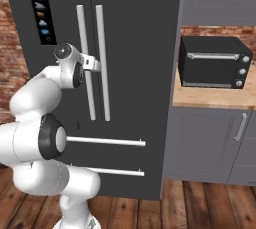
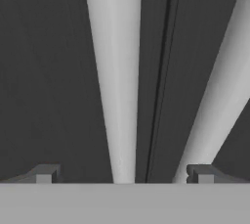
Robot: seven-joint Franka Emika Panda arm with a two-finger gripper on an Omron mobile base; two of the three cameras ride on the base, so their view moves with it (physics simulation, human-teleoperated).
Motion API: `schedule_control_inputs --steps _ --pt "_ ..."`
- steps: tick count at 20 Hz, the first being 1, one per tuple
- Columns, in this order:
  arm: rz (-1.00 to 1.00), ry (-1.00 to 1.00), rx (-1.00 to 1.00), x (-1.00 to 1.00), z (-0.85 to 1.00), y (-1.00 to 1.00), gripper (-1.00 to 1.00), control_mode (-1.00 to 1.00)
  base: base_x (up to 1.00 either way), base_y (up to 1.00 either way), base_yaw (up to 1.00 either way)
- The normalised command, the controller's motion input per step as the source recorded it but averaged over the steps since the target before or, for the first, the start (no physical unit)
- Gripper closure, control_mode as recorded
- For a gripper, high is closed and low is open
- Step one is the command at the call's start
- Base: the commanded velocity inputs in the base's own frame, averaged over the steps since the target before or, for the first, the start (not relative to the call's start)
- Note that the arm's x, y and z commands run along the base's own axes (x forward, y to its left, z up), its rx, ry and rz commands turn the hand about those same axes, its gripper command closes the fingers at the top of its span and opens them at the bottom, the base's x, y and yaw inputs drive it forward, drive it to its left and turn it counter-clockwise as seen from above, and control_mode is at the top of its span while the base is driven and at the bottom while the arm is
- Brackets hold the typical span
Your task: Retrieve the chicken drumstick from the fridge and place it on the saucepan with marinade on the stove.
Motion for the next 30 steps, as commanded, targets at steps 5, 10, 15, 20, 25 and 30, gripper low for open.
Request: schedule_control_inputs --steps 5,10,15,20,25,30 --pt "0.00 0.00 0.00 0.35 -0.06 0.00 -1.00 -1.00 0.00 0.00 0.00" --pt "0.00 0.00 0.00 0.45 -0.15 0.00 -1.00 -1.00 0.00 0.00 0.00" --pt "0.00 0.00 0.00 0.50 -0.18 0.02 -1.00 -1.00 0.00 0.00 0.00" --pt "0.00 0.00 0.00 0.50 -0.15 0.21 -1.00 -1.00 0.00 0.00 0.00" --pt "-0.02 0.00 0.00 0.36 -0.10 0.23 1.00 -1.00 0.00 0.00 0.00" --pt "0.00 0.00 0.00 0.00 0.00 0.00 1.00 -1.00 0.00 0.00 0.00"
